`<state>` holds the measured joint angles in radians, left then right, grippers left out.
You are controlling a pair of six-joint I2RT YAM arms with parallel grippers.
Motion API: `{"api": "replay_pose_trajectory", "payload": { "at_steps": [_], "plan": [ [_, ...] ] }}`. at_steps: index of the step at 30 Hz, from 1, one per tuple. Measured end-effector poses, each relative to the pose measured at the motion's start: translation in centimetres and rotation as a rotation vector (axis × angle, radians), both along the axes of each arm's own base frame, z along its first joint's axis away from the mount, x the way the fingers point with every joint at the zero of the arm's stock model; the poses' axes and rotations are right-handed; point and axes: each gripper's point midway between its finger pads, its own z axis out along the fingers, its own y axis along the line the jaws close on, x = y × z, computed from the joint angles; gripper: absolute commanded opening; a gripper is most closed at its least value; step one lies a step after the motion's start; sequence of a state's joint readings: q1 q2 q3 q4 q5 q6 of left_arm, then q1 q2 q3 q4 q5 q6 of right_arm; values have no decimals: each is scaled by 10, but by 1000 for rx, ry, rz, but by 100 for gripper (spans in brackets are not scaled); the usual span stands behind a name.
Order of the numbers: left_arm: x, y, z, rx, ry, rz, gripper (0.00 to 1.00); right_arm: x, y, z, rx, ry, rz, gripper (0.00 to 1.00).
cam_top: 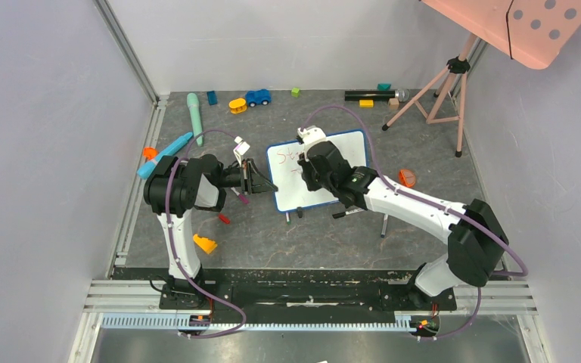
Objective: Write a sentence on the whiteboard
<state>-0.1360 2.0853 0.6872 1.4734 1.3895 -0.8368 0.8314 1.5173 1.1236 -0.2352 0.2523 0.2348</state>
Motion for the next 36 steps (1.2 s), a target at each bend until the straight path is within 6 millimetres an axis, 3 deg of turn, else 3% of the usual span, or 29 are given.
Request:
{"api": "replay_pose_trajectory", "payload": {
  "at_steps": [13, 27, 36],
  "plan": [
    [0, 0, 0, 0, -1, -2, 2, 2, 2, 27, 69, -65, 12, 0],
    [0, 0, 0, 0, -1, -2, 2, 4, 7, 6, 28, -33, 35, 0],
    [0, 0, 0, 0, 0, -2, 2, 5, 8, 6, 26, -34, 36, 0]
  ]
}}
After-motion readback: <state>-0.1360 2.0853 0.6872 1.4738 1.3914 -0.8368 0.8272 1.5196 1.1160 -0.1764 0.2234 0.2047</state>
